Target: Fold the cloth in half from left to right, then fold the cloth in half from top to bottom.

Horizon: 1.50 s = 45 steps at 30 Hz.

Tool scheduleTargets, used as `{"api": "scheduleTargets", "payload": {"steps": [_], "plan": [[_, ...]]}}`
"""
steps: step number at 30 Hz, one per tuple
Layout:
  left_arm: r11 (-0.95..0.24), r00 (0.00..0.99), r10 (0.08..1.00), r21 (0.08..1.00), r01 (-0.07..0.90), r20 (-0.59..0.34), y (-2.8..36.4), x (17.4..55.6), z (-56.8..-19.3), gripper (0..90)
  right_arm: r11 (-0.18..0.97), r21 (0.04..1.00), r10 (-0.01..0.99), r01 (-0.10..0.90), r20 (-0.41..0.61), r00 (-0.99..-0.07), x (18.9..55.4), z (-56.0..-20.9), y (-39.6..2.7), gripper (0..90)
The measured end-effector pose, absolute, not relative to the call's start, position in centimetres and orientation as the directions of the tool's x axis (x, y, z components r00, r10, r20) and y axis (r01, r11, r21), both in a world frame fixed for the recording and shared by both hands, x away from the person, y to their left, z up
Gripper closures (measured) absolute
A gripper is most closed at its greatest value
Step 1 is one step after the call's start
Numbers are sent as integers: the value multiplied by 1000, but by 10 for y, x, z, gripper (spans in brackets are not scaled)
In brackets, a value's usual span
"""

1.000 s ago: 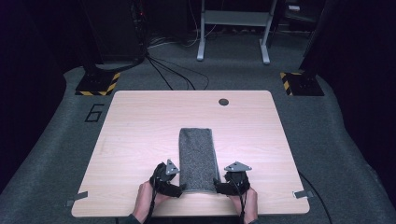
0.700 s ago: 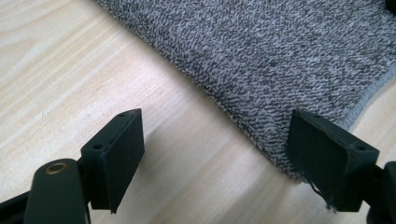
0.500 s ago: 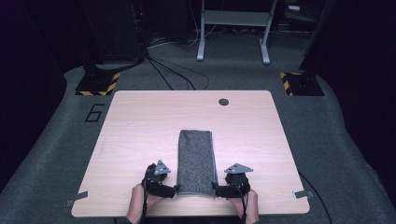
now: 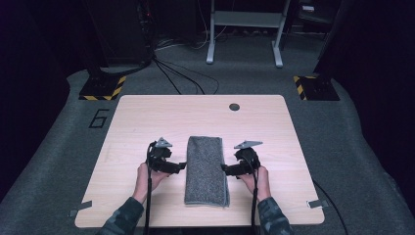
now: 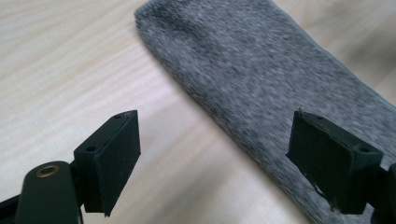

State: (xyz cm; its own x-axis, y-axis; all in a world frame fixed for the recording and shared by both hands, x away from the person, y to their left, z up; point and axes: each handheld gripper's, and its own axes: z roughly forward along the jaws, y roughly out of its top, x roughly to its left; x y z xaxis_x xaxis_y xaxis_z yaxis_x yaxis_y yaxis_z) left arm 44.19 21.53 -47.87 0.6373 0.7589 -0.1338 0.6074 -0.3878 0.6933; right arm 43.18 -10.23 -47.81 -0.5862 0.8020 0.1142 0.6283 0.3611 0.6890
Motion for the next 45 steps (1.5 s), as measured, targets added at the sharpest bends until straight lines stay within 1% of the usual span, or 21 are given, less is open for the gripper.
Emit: {"api": "scheduleTargets", "payload": {"steps": [3, 5, 7, 10, 14, 16, 17, 19, 21, 22, 24, 25, 26, 28, 30, 31, 34, 36, 41, 43, 45], "plan": [[-373, 625, 766, 688, 623, -150, 215, 456, -480, 163, 373, 670, 799, 642, 119, -589, 449, -478, -96, 76], [-381, 622, 770, 679, 627, -142, 214, 464, -481, 163, 396, 659, 797, 639, 98, -596, 459, -479, -91, 80], [-369, 609, 779, 678, 636, -147, 212, 473, -483, 163, 386, 659, 803, 646, 105, -587, 474, -480, -84, 94], [-366, 601, 786, 673, 642, -146, 209, 485, -482, 165, 381, 653, 803, 654, 116, -584, 484, -481, -81, 99], [-376, 592, 794, 656, 655, -137, 203, 501, -484, 167, 370, 641, 812, 672, 128, -570, 501, -485, -74, 168], [-384, 591, 798, 652, 653, -121, 199, 508, -485, 175, 370, 648, 818, 665, 112, -564, 508, -487, -72, 228], [-380, 587, 800, 649, 659, -129, 197, 512, -487, 185, 374, 649, 821, 663, 100, -562, 510, -488, -70, 240], [-355, 575, 802, 645, 676, -162, 195, 520, -489, 190, 369, 641, 820, 673, 116, -560, 518, -490, -68, 280], [-353, 565, 810, 640, 682, -156, 193, 529, -492, 213, 366, 644, 830, 672, 100, -548, 525, -491, -66, 336], [-335, 551, 817, 636, 695, -172, 192, 533, -493, 213, 374, 638, 831, 673, 92, -549, 529, -492, -65, 373], [-324, 537, 828, 643, 694, -164, 190, 540, -494, 228, 365, 627, 838, 688, 102, -537, 538, -494, -63, 415], [-322, 535, 828, 635, 702, -171, 189, 543, -494, 230, 361, 639, 843, 679, 89, -531, 540, -494, -63, 444], [-318, 528, 833, 637, 702, -167, 188, 546, -495, 231, 367, 642, 841, 673, 80, -535, 542, -494, -62, 449], [-344, 537, 832, 634, 693, -136, 185, 549, -496, 247, 346, 628, 847, 698, 111, -520, 549, -497, -63, 468], [-350, 534, 836, 624, 698, -129, 182, 552, -499, 252, 322, 623, 862, 713, 120, -493, 553, -499, -63, 487], [-367, 540, 834, 614, 699, -116, 181, 553, -500, 257, 320, 624, 858, 713, 129, -498, 554, -500, -63, 492], [-367, 532, 840, 613, 700, -105, 179, 555, -502, 286, 353, 612, 855, 708, 95, -509, 556, -505, -60, 531], [-381, 531, 843, 597, 706, -89, 177, 555, -504, 338, 358, 610, 854, 707, 91, -512, 556, -505, -59, 557], [-384, 536, 840, 611, 692, -80, 175, 555, -505, 406, 407, 603, 842, 686, 44, -538, 554, -504, -56, 642], [-417, 547, 837, 609, 675, -32, 171, 554, -505, 430, 426, 607, 831, 671, 32, -556, 553, -505, -56, 660], [-434, 555, 832, 604, 669, -17, 168, 553, -505, 451, 428, 615, 824, 662, 36, -566, 553, -505, -57, 679]]}}
